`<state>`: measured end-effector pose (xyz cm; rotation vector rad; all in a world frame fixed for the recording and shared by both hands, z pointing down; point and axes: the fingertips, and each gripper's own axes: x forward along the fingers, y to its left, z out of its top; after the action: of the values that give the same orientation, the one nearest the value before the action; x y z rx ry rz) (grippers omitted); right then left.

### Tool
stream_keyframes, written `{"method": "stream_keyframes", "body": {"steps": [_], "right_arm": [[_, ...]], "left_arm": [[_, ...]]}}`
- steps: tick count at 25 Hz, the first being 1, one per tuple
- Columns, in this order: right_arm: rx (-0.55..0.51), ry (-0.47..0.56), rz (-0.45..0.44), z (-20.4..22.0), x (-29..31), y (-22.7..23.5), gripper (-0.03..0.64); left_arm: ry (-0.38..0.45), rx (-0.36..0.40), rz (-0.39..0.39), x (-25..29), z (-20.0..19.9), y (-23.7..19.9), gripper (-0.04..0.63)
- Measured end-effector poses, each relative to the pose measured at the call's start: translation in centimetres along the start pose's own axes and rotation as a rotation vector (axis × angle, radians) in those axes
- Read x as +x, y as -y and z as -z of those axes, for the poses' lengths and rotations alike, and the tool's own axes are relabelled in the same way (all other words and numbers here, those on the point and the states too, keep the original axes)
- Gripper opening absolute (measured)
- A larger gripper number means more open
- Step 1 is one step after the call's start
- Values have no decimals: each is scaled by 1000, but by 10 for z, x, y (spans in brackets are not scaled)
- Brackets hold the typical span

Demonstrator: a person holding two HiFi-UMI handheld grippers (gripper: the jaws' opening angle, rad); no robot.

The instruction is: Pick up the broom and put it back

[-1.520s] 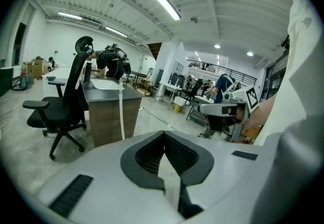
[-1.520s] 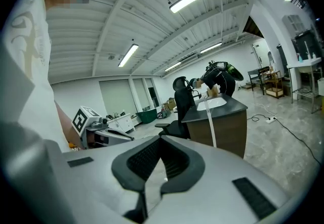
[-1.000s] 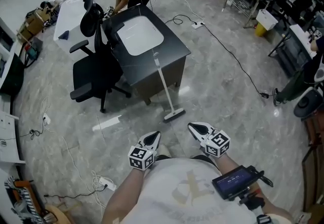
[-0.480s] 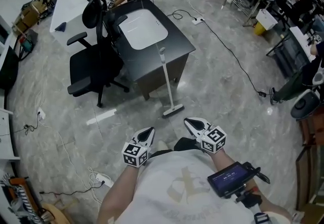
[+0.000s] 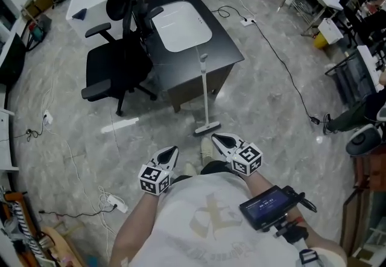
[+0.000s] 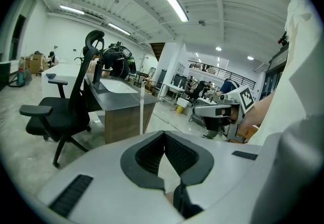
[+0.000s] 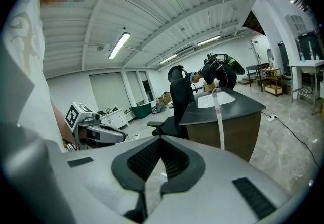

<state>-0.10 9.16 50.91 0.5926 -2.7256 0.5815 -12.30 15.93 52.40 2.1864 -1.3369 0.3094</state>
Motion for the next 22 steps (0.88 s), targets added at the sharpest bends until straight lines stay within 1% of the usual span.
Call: {"method": "stream_keyframes", "body": {"steps": [5,8,13,22], "right_arm": [[-17,-7,-29,-18,20,26,17],[-20,-14,-43,-24,27,41,17],[-7,-36,-47,-25,34,69,17],[10,-62,-35,-21,60,127,17]], "left_arm": [[9,-18,-33,13,-14,-14,12],[16,-46,-54,25,-21,-20,12],[23,-85,-73,43,-33,-22,12],[0,-110,-107,74,-47,-27,12]]}}
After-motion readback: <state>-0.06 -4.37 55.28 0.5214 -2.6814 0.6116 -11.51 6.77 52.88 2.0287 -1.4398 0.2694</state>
